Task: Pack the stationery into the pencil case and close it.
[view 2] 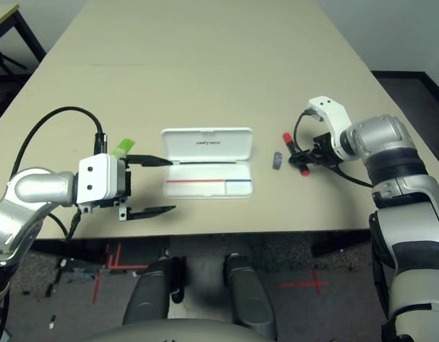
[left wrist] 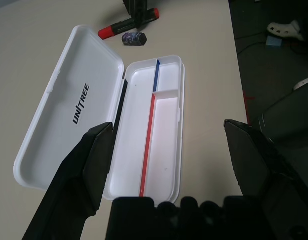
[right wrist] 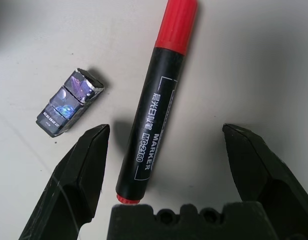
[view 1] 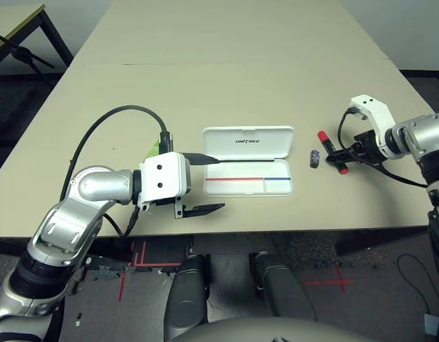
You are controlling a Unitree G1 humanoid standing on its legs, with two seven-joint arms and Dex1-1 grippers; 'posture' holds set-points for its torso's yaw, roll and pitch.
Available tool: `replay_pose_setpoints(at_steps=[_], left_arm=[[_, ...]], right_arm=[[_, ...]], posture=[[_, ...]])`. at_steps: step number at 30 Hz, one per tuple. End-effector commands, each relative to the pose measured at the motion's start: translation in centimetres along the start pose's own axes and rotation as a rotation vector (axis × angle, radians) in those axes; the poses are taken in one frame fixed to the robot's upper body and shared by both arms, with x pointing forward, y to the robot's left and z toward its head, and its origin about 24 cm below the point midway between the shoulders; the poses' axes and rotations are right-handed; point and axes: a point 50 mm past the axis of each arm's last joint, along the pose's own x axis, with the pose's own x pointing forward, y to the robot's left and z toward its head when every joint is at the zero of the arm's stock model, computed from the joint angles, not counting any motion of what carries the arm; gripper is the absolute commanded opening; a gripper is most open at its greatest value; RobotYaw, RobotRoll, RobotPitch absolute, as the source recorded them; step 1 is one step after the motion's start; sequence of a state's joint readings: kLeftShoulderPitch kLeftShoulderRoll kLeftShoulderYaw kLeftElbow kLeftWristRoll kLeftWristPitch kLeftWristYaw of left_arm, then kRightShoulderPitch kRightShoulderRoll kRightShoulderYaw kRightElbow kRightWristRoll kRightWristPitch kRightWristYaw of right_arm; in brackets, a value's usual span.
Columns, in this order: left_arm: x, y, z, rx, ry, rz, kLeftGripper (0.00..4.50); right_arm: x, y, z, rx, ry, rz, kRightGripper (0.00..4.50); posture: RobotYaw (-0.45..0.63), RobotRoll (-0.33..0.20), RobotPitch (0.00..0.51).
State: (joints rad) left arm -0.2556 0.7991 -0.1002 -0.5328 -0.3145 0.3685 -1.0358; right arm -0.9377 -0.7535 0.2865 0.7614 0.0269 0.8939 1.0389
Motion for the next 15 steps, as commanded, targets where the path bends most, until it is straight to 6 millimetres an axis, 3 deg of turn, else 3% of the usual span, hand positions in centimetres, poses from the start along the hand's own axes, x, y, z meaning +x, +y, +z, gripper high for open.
replay_pose_setpoints(at_steps=[1, 9, 15], left_arm=[[0.2, -0.3, 0.3, -0.002, -0.001, -0.016, 4.50], [0.2, -0.5, 0.7, -0.001, -0.003, -0.033, 4.50], [0.7, 0.3, 0.7, -0.001, 0.000, -0.047, 4.50]], right_arm=[[0.4, -0.3, -0.5, 0.025, 0.004, -0.005, 3.51], [-0.7, -1.2, -0.5, -0.014, -0.022, -0.063, 0.50], [-3.4, -2.0, -0.1, -0.143, -0.034, -0.103, 0.48]], posture=[[0.09, 0.000, 0.140], [0.07, 0.000, 0.142], [0.05, 0.000, 0.139]])
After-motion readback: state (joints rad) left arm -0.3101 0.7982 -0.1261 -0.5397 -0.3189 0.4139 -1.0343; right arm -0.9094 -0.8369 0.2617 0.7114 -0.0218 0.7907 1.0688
